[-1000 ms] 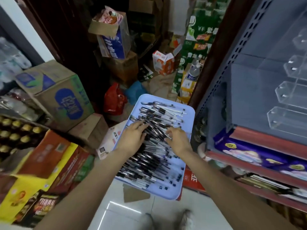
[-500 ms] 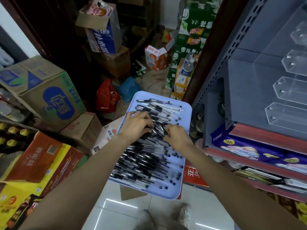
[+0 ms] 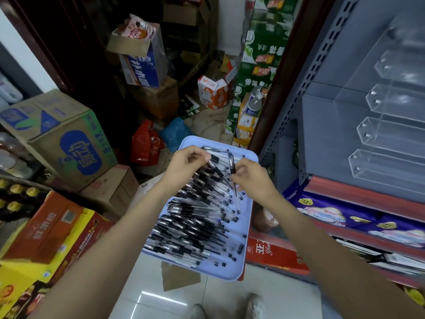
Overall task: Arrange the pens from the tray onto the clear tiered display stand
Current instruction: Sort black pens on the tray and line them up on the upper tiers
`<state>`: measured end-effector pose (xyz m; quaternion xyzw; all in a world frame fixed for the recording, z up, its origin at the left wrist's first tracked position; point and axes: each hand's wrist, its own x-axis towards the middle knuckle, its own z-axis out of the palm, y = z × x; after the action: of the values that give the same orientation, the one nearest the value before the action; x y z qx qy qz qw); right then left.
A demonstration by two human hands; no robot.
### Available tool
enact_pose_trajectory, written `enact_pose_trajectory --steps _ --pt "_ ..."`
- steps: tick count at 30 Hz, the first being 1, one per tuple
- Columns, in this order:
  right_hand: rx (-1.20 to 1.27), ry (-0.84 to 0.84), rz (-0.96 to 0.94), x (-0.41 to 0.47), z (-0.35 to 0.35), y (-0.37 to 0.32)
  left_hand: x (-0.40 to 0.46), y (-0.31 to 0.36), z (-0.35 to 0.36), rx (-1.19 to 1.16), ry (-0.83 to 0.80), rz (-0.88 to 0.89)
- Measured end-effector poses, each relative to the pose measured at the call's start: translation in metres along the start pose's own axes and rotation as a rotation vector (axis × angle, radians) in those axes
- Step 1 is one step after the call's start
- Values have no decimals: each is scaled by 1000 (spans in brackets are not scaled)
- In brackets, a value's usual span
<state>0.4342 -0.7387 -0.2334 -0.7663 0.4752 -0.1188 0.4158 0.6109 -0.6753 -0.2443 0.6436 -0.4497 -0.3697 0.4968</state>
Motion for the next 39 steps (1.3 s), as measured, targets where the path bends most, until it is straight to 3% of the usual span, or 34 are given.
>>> enact_pose_trajectory --steps 5,8,10,13,19,21,24,31,33,36,39 --pt "327 109 -108 -18 -64 -43 4 68 16 -239 130 37" --pt "457 187 -221 -30 -113 -58 9 124 36 -254 108 215" --pt "498 245 -276 -37 -146 -61 14 154 55 -198 106 322" --pt "602 345 -349 -46 -194 -51 31 189 90 62 124 486" --pt "699 591 -454 -52 -308 -1 59 254 185 325 3 587" --pt "724 662 -496 -50 -346 15 68 273 214 273 35 646" --pt "764 701 -552 -44 -394 37 86 296 246 137 75 595" --pt "772 736 -468 -8 -456 75 116 315 277 433 106 583" --pt "729 720 -438 5 -462 84 121 314 278 420 105 558" --pt "596 680 -368 21 -465 94 128 312 278 313 125 498" --pt "311 701 -306 31 -468 97 133 313 280 371 125 502"
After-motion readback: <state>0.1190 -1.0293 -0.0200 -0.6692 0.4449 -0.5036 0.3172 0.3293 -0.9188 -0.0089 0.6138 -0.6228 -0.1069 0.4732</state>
